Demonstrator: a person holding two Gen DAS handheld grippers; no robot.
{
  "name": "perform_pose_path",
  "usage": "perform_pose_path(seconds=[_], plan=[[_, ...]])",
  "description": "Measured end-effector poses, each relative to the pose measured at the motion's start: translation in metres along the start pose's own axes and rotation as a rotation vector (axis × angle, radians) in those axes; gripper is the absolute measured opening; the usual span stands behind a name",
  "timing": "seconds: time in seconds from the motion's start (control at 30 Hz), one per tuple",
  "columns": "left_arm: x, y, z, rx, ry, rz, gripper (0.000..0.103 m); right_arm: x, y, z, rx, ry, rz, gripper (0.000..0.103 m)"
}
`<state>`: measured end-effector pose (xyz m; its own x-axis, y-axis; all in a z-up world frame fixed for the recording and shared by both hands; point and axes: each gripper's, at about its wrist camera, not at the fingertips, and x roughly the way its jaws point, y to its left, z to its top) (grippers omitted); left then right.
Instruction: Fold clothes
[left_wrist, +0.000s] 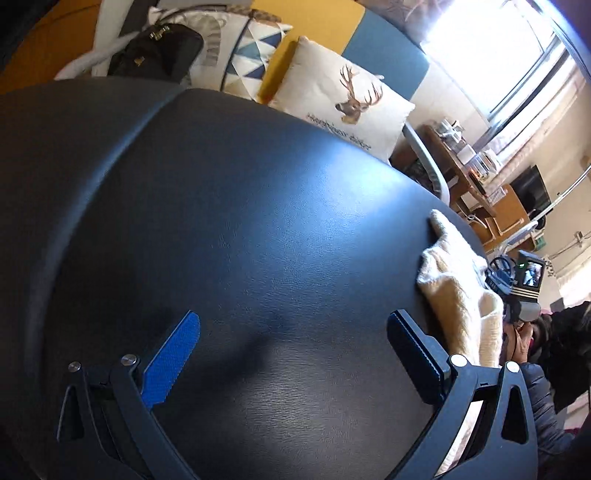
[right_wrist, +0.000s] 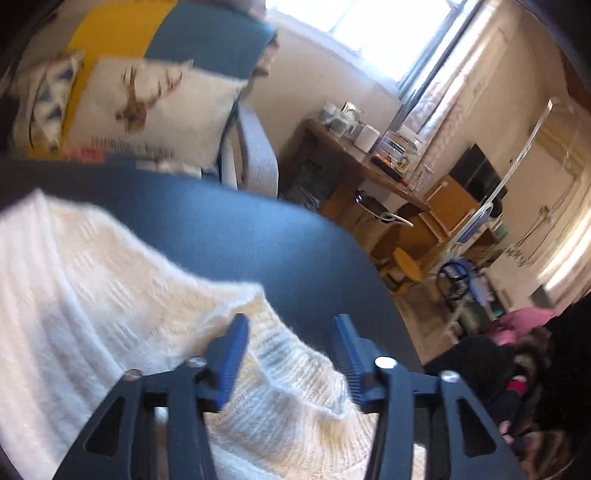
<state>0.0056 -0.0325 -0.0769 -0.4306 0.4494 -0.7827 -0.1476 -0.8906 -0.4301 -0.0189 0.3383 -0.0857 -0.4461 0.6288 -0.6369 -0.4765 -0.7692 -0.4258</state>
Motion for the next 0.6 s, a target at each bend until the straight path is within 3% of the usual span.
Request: perform_pose_path(seconds=[0.03, 0.07, 0.2, 0.23, 0.3, 0.33, 0.4, 0.43, 0.53, 0.6], plan=[[0.001, -0.003, 0.0, 0.002, 0.001, -0.008, 0.103, -0.004, -0.008, 0.0, 0.033, -0.012, 0.026, 0.088], [0.001, -0.006, 0.0, 0.008, -0.001, -0.015, 0.103, 0.003, -0.011, -0.002, 0.045, 0.013, 0.045, 0.098], [-0.004, -0.032, 0.0, 0.063, -0.009, -0.047, 0.103, 0.008, -0.023, -0.004, 0.116, 0.075, 0.145, 0.096], [-0.007, -0.044, 0.001, 0.113, -0.019, -0.041, 0.103, -0.007, -0.034, -0.003, 0.164, 0.029, 0.192, 0.096], [-0.008, -0.068, 0.002, 0.224, -0.045, -0.008, 0.103, -0.038, -0.053, -0.003, 0.288, -0.006, 0.333, 0.098], [-0.007, -0.079, 0.004, 0.266, -0.049, -0.008, 0.103, -0.043, -0.058, -0.005, 0.349, 0.069, 0.493, 0.099], [-0.003, -0.094, 0.008, 0.304, -0.033, -0.051, 0.103, -0.049, -0.054, -0.013, 0.406, 0.172, 0.714, 0.099], [-0.001, -0.1, 0.009, 0.314, -0.025, -0.061, 0.103, -0.048, -0.047, -0.015, 0.388, 0.211, 0.771, 0.099], [0.0, -0.118, 0.01, 0.334, -0.008, -0.106, 0.103, -0.043, -0.018, -0.016, 0.295, 0.298, 0.703, 0.098], [-0.008, -0.121, 0.006, 0.347, -0.018, -0.129, 0.103, -0.031, 0.001, -0.015, 0.214, 0.334, 0.576, 0.098]])
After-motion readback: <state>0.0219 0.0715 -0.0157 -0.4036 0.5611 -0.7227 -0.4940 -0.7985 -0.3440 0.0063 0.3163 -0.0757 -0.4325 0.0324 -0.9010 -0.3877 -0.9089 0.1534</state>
